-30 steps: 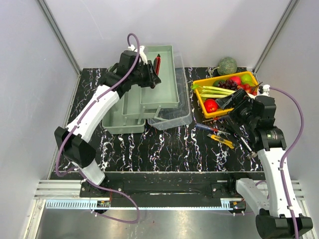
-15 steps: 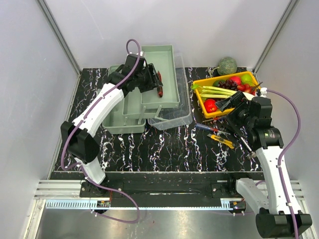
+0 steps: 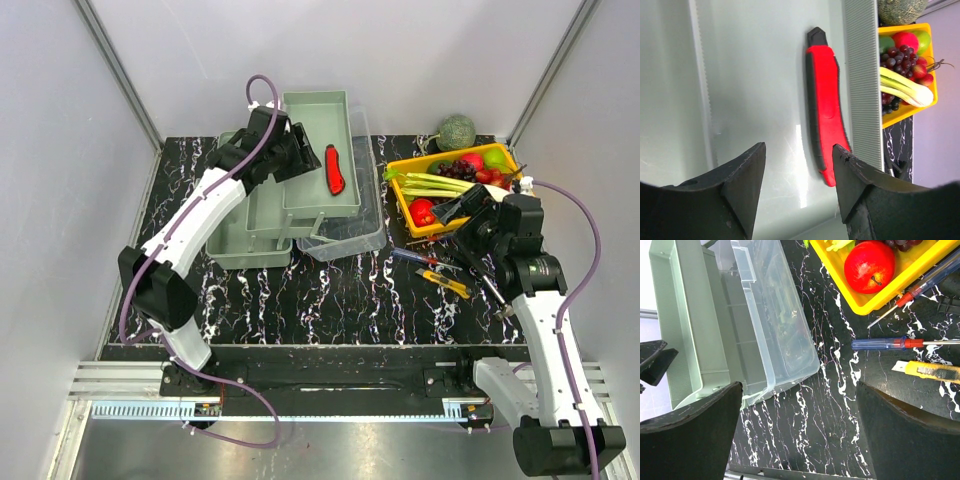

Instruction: Pack the tool kit

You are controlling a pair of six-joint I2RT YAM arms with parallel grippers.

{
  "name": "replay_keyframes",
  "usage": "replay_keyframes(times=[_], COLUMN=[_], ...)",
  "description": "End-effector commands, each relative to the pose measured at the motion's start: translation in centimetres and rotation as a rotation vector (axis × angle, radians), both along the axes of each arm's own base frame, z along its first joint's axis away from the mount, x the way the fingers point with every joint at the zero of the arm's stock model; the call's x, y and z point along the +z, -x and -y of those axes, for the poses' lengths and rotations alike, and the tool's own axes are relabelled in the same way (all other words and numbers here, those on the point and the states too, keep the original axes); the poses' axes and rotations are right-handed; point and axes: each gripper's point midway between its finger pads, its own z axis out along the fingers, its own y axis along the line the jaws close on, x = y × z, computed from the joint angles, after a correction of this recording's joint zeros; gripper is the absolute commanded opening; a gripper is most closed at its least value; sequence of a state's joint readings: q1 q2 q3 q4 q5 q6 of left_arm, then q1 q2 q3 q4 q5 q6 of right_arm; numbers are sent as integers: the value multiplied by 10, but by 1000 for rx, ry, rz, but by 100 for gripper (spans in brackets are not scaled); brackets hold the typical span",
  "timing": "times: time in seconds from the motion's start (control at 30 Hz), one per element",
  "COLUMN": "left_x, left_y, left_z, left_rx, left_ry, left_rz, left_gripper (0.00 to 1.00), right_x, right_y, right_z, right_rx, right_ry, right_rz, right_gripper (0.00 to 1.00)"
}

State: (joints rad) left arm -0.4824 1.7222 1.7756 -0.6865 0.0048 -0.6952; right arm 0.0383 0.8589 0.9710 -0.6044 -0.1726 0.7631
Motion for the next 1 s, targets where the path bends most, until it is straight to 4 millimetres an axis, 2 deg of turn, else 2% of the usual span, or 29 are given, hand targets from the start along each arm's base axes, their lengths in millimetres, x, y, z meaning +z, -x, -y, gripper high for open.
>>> replay_keyframes(times=[0.0, 0.13, 0.27, 0.4, 0.5, 0.6, 0.7, 0.73, 0.8, 0.97], left_x=[51, 69, 104, 140, 154, 161, 165, 164, 163, 160], left_y=[1, 5, 17, 34, 45, 56, 65, 67, 68, 73], left_z=[6, 12, 10, -6, -23, -40, -53, -57, -67, -77], left_rx=[-55, -102, -153, -160, -124, -95, -73, -71, -38, -15], left_ry=[75, 112, 126, 99, 69, 45, 19, 3, -29, -47], left_rz=[141, 193, 291, 405, 460, 491, 507, 507, 505, 501], left_gripper=[59, 59, 67, 80, 92, 99, 99, 99, 99, 99], right_x=[-2, -17, -54, -92, -123, -149, -165, -168, -172, -183], right_y=[-4, -4, 6, 22, 36, 45, 49, 49, 46, 35], right_z=[2, 3, 20, 37, 40, 43, 49, 60, 69, 81], right_rx=[-8, -10, -129, -324, -453, -554, -630, -690, -757, -859], right_ry=[21, 27, 50, 4, -72, -130, -137, -134, -135, -167], right_rz=[3, -55, -238, -411, -527, -622, -701, -717, -729, -740], right_gripper=[99, 99, 98, 97, 95, 93, 88, 86, 83, 80])
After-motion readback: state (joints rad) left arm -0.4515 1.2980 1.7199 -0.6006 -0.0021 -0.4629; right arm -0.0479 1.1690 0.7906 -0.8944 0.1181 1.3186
